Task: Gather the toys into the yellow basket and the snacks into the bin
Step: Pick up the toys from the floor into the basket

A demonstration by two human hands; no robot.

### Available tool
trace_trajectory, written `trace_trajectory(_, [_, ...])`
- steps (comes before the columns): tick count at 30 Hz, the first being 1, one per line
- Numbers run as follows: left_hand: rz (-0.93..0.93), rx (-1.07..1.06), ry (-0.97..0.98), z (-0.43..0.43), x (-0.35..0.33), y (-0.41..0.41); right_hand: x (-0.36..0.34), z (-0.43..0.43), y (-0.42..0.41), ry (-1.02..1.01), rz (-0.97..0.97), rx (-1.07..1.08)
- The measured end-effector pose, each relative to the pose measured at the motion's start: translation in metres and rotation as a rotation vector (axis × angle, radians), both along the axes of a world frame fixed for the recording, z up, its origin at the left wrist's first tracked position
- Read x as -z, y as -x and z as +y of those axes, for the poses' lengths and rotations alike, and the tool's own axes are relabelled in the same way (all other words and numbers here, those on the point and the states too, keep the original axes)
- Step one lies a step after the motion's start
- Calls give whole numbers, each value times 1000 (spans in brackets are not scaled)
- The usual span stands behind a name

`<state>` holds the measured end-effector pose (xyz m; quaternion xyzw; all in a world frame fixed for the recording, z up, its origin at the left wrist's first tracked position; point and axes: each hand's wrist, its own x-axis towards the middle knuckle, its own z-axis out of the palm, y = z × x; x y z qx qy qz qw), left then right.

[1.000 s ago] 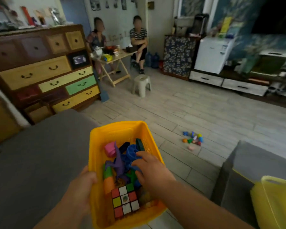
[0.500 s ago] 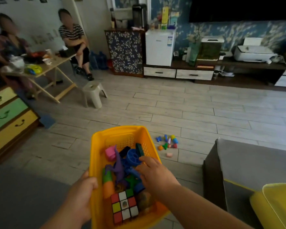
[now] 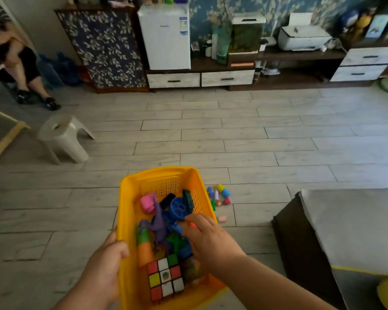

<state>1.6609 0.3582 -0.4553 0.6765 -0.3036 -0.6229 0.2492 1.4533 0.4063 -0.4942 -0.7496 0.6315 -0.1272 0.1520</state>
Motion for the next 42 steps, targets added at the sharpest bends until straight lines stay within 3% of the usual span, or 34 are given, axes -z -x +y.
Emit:
trace_trajectory(13, [0, 209, -27, -272, 61, 60, 39, -229, 39, -202, 16, 243])
trace_trajectory(21, [83, 363, 5, -396, 94, 96, 76, -339, 59, -168, 74, 406])
trace_trajectory(26, [113, 508, -49, -460, 127, 80, 100, -373, 28, -165, 83, 553])
trace_trajectory(34, [109, 590, -125, -507, 232, 30, 225, -406, -50, -175, -4, 730])
trace_trajectory(42, [29, 550, -149, -494, 440, 45, 437, -409, -23, -219, -29, 686])
